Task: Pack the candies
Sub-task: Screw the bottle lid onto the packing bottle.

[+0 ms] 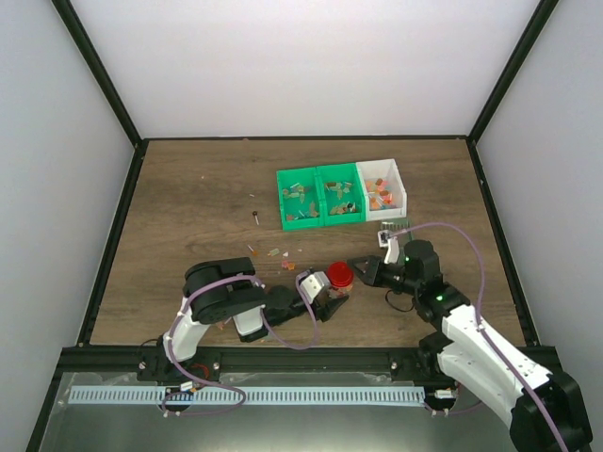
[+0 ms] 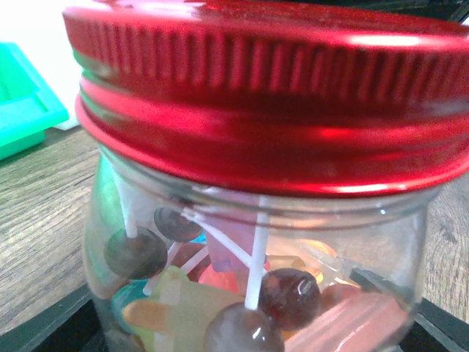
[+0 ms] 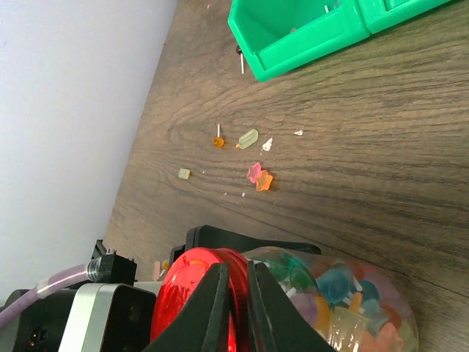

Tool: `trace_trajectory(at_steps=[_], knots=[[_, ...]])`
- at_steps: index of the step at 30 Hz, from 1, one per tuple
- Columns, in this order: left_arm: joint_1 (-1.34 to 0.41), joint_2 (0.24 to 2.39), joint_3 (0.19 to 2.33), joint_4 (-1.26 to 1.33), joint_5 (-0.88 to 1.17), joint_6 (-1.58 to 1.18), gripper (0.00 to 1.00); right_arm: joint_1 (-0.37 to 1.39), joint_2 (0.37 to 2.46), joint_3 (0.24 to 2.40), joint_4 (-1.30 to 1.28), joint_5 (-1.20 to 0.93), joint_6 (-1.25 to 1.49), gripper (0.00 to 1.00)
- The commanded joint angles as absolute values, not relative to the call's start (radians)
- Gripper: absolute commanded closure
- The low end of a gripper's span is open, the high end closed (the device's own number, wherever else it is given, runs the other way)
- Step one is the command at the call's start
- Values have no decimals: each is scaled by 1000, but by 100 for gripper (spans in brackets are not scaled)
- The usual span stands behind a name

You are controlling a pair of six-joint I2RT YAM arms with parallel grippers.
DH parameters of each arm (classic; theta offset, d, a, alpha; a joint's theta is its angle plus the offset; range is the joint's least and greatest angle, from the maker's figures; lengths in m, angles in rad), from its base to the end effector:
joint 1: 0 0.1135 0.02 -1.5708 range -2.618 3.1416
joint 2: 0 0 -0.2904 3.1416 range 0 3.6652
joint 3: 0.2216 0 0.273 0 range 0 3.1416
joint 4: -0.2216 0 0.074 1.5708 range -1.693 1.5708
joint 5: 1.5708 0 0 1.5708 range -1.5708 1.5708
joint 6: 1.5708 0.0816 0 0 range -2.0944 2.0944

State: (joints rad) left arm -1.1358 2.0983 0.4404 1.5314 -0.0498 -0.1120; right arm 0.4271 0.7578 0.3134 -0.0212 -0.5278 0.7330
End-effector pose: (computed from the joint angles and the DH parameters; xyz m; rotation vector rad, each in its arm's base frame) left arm 0.1541 -0.3221 0.0743 0.8368 1.5690 -0.8789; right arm 0.1690 0.1221 0.1879 -0.0268 2.2087 1.2288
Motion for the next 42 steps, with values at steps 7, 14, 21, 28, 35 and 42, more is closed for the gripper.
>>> trace_trajectory(at_steps=[7,14,21,28,35,42], knots=[[-1132,2085,448,1467,-73,-118,22,422,701,272,-36,-642,733,96],[-1132,2072,477,1390,-105,-115,22,422,620,225,-68,-710,755,97],[-1132,2075,495,1365,-99,-139,23,423,467,201,-158,-743,806,99],[-1131,2069,491,1357,-88,-132,23,424,298,202,-302,-685,830,99],[-1132,2055,433,1390,-63,-123,23,422,423,331,-315,-508,769,85],[-1132,2037,410,1362,-45,-111,23,423,612,417,-214,-429,676,82]])
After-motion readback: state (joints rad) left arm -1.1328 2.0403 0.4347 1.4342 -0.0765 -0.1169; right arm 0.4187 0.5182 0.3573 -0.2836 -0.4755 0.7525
